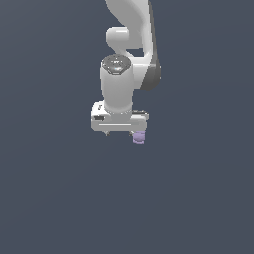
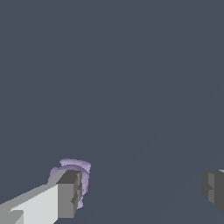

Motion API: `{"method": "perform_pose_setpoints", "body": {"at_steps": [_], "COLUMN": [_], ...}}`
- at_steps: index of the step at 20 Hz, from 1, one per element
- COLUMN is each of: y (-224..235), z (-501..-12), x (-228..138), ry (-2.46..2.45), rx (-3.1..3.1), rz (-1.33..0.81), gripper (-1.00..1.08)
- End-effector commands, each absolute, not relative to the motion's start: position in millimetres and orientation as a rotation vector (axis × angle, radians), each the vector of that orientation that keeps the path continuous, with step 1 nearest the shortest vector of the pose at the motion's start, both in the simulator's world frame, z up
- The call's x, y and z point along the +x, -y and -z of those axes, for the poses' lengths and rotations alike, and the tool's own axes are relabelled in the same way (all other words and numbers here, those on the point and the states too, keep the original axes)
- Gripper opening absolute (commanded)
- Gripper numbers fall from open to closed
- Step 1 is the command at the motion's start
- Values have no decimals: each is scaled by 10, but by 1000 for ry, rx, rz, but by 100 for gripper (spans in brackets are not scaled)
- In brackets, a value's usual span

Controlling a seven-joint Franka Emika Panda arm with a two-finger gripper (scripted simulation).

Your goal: Pick up the object and move it to a goal position.

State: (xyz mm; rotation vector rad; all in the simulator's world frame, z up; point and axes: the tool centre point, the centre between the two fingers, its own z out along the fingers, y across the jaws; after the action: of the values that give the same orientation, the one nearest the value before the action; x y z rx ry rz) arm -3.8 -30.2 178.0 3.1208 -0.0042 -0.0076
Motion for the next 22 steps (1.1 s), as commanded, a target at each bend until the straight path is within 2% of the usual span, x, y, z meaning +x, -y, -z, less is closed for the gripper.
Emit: {"method": "perform_pose_setpoints", "body": {"at_steps": [1, 12, 22], "y": [302, 508, 280], "z": [-1780, -1714, -1562], "x": [-38, -99, -193], "ry": [4, 1, 33], "rx": [3121, 3125, 3127], "rz": [8, 40, 31], "gripper": [100, 100, 100]}}
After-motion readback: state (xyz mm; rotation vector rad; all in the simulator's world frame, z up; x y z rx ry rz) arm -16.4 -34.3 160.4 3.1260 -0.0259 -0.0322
